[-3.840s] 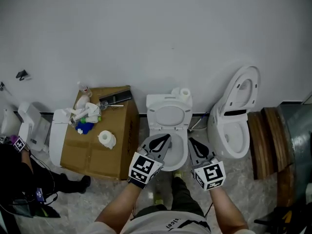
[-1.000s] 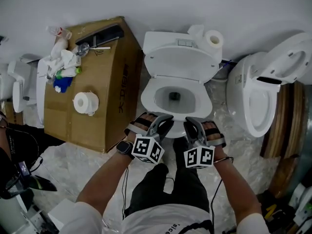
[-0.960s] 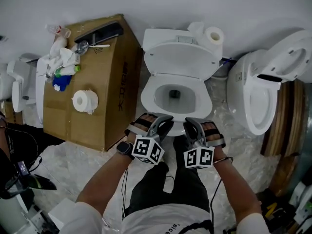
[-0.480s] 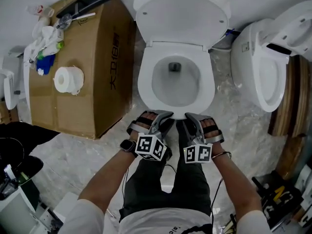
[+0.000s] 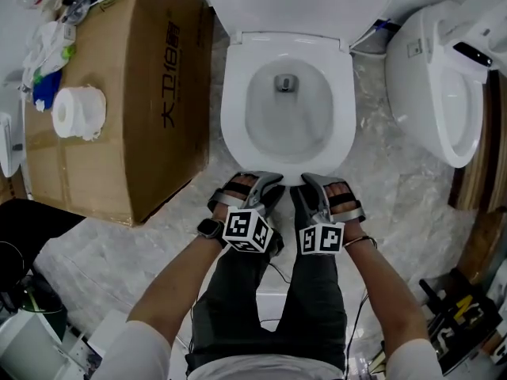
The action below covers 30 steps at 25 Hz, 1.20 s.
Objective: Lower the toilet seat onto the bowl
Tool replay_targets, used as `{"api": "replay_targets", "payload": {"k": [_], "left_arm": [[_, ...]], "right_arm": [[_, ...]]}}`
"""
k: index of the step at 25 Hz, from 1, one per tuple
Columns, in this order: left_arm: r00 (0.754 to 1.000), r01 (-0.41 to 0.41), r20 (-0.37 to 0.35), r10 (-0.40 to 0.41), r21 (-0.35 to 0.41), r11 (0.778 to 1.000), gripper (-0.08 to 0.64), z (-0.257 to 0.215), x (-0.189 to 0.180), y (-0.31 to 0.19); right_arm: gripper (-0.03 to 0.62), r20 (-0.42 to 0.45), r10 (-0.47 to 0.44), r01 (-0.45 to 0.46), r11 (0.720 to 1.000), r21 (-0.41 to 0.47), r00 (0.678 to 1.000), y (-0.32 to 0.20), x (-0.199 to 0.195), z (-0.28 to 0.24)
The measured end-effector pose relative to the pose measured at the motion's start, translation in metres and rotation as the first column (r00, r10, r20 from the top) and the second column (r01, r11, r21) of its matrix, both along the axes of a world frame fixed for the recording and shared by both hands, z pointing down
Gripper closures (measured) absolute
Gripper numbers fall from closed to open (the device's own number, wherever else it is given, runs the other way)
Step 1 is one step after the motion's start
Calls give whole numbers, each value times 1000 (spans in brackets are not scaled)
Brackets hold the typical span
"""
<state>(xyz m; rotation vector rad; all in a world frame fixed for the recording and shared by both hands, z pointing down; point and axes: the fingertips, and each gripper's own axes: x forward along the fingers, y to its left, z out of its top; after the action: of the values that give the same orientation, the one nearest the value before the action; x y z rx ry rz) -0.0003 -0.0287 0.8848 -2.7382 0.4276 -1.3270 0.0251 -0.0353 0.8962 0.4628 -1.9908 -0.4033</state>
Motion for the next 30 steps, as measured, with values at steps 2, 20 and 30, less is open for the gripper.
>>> {"api": "replay_targets", "payload": {"k": [2,20,30], "left_arm": [[1000,4,3,-4,-8,1000,451,14,-1,2],[999,34,43,-31,-76,997,451,93,0,3],[995,97,-7,-98,-103,990,451,53,3,3]], "right_arm": [[468,-10,-7,7,1000,-7,1000,2,-1,15],[456,-97,-68,64,997,-38,993,6,-2,97],[449,-40,14,-17,996,-90,999,15,-1,63]]}}
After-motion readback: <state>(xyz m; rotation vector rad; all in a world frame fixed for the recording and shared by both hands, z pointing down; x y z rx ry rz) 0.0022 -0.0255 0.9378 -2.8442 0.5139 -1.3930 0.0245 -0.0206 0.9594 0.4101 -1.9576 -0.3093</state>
